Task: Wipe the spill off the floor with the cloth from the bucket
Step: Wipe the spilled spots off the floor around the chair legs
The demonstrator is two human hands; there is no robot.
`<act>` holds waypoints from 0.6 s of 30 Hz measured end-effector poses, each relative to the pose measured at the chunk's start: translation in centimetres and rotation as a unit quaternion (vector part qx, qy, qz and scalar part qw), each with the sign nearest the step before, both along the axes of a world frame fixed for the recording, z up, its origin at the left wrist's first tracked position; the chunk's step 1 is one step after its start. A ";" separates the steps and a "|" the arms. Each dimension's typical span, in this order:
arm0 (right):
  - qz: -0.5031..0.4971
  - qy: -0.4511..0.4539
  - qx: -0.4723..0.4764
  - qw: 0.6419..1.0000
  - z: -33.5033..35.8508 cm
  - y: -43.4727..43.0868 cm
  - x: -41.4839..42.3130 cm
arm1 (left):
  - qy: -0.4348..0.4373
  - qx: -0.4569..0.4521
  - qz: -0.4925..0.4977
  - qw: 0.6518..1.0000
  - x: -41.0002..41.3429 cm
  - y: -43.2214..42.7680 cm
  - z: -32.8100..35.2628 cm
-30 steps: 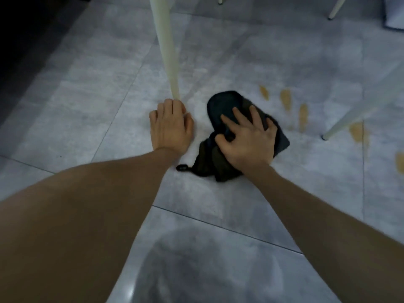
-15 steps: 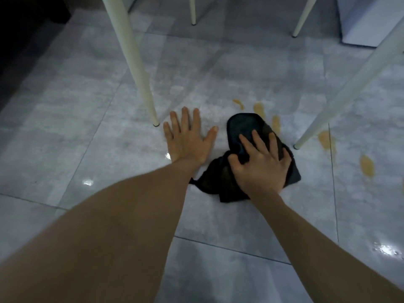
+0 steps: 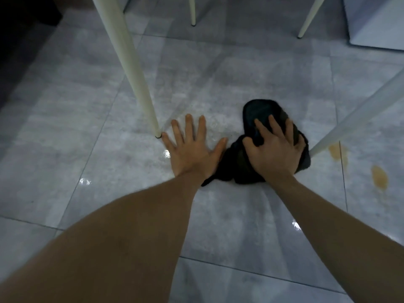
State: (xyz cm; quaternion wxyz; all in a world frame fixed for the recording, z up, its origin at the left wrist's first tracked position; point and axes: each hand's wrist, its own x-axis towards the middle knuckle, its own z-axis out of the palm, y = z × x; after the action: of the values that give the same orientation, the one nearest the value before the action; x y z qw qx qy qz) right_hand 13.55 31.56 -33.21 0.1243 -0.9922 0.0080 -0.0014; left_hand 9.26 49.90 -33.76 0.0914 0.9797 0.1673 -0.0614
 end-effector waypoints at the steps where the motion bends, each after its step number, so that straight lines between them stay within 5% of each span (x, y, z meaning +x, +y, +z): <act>1: -0.015 0.011 -0.003 1.000 0.2 0.8 1.8 | -0.005 0.003 -0.001 1.000 0.0 0.0 -0.1; 5: 0.020 0.031 -0.004 0.999 0.3 5.3 7.9 | -0.013 0.004 -0.008 1.000 0.1 0.2 -0.4; 10: 0.113 -0.019 0.000 0.993 -0.1 4.2 4.2 | -0.008 0.003 -0.009 1.000 0.0 0.3 -0.5; 18: 0.010 0.010 -0.002 1.000 0.3 4.6 10.6 | -0.004 -0.012 0.001 1.000 0.4 0.1 -0.2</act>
State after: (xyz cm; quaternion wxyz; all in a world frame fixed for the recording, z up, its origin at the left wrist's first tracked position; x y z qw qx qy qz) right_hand 24.12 36.15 -32.91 0.1223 -0.9924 -0.0008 0.0103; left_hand 9.62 49.99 -33.94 0.1041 0.9786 0.1675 -0.0592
